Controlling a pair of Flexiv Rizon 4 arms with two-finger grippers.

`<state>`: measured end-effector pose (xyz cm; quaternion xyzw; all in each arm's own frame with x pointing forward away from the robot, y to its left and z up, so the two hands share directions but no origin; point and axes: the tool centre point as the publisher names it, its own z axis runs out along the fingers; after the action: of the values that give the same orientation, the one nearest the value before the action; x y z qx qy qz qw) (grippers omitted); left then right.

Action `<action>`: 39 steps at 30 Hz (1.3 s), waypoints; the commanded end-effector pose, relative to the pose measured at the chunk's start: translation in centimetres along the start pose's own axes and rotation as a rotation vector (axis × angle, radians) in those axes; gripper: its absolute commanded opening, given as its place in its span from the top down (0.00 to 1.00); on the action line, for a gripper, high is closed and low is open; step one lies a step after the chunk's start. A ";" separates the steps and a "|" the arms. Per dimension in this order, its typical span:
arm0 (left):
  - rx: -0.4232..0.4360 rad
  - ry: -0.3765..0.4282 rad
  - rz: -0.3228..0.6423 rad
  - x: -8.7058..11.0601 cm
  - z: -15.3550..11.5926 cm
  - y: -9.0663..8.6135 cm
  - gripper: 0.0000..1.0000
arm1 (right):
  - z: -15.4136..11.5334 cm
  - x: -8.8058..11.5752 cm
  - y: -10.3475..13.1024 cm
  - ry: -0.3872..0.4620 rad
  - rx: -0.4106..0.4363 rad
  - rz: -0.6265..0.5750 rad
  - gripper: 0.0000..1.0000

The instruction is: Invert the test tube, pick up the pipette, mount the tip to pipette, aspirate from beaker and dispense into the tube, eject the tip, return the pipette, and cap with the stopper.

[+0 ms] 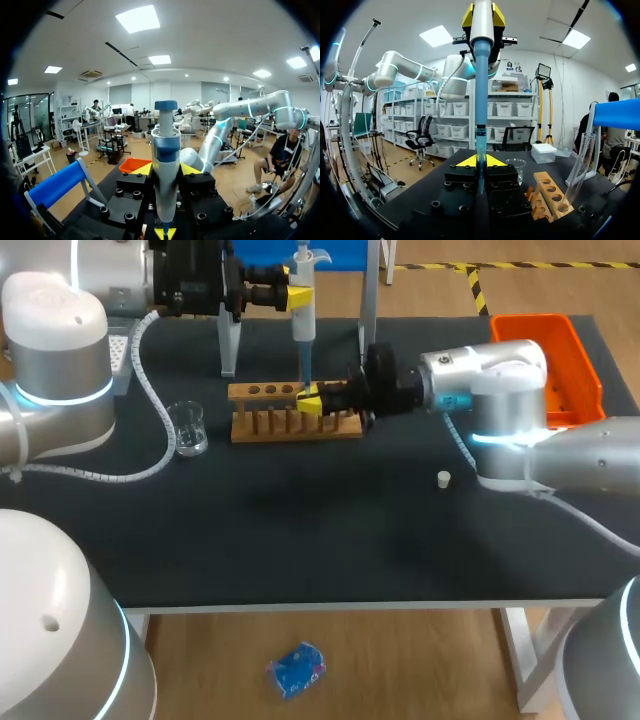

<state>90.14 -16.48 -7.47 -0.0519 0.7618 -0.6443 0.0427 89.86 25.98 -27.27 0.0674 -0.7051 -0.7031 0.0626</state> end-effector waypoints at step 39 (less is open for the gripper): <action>-0.003 0.003 -0.001 0.0 0.0 0.9 1.00 | 0.5 0.9 2.1 -0.297 -0.010 0.031 1.00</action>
<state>90.12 -16.48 -7.31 -0.0520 0.7620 -0.6441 0.0427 89.90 26.41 -26.78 -0.0064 -0.7053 -0.7088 0.0109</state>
